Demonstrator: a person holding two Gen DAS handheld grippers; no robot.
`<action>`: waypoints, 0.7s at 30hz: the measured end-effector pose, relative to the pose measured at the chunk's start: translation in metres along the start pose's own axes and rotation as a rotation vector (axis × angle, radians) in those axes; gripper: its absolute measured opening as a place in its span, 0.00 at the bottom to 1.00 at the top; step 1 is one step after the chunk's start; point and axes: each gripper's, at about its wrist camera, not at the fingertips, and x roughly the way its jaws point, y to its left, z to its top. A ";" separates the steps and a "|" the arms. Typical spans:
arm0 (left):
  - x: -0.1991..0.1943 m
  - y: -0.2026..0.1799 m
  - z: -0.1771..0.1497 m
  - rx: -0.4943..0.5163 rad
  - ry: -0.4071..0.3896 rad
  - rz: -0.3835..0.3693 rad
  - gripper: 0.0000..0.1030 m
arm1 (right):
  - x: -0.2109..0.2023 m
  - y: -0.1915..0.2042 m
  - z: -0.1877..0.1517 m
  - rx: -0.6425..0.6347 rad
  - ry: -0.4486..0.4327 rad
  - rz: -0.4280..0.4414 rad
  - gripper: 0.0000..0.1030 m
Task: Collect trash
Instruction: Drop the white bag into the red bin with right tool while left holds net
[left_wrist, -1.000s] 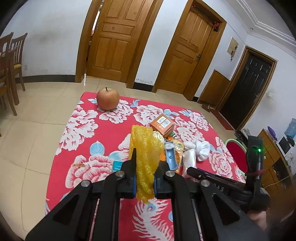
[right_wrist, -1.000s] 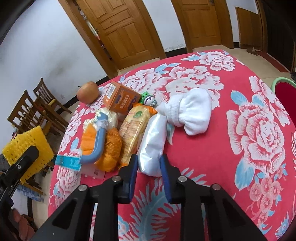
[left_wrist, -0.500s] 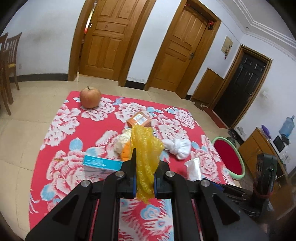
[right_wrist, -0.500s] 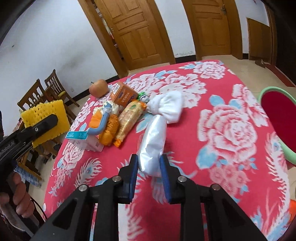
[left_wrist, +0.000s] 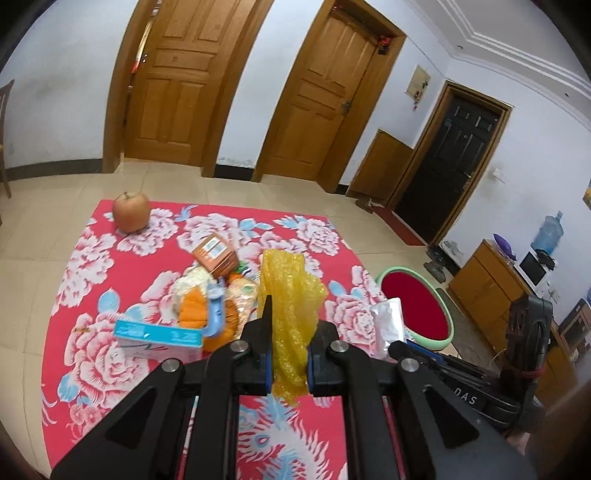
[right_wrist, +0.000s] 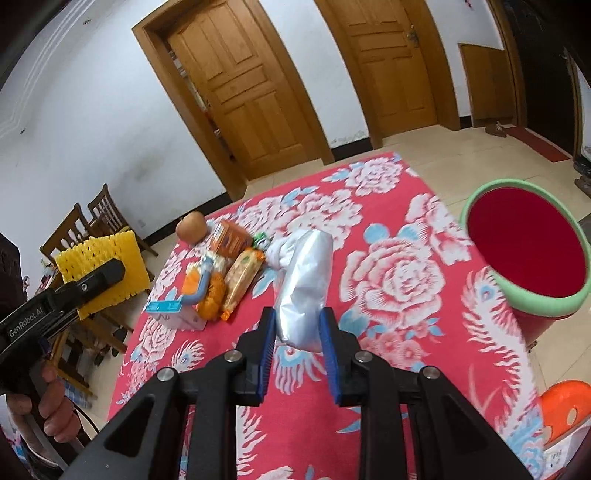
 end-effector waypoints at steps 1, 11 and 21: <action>0.002 -0.002 0.001 0.002 0.001 -0.004 0.11 | -0.003 -0.002 0.001 0.003 -0.006 -0.003 0.26; 0.025 -0.028 0.009 0.059 0.024 -0.056 0.11 | -0.025 -0.034 0.011 0.055 -0.059 -0.073 0.26; 0.053 -0.062 0.018 0.118 0.047 -0.101 0.11 | -0.041 -0.075 0.020 0.138 -0.125 -0.124 0.26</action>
